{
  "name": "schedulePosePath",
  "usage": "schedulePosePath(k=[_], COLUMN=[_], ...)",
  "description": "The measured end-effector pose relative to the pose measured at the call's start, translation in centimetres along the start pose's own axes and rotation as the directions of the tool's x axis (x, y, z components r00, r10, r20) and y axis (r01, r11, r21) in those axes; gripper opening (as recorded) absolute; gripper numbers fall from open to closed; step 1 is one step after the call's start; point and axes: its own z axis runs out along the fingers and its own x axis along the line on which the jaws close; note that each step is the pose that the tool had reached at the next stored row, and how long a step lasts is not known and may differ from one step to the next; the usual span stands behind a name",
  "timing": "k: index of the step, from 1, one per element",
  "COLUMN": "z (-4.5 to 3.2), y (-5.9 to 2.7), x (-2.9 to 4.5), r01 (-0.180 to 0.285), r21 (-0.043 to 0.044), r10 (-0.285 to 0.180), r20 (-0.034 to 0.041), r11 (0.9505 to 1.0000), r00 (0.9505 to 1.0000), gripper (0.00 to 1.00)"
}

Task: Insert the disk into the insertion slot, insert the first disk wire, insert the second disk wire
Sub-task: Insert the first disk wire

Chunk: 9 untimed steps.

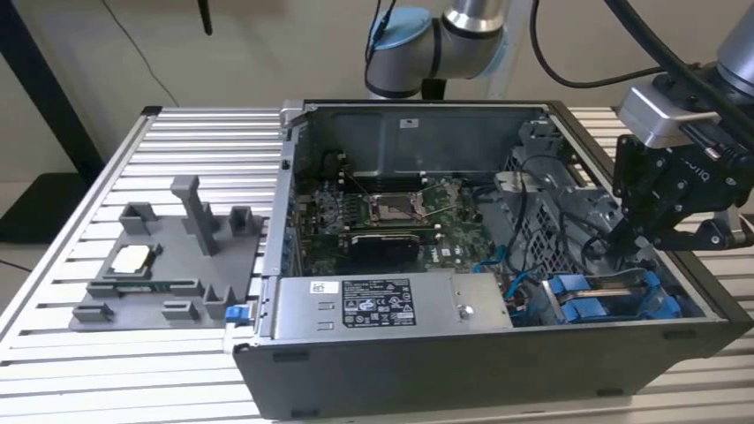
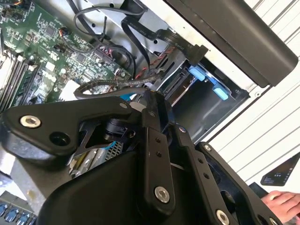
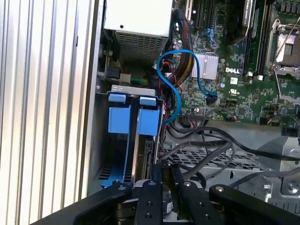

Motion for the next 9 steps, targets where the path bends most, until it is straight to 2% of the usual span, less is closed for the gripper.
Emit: schedulePosePath(k=[6, 9], z=[0.02, 0.33], y=[-0.02, -0.02], x=[0.01, 0.14], r01=[0.0, 0.0], r21=[0.0, 0.0025], r10=[0.0, 0.0], r20=[-0.0004, -0.0011], r11=[1.0, 1.0], r00=[1.0, 1.0], gripper=[0.19, 0.19])
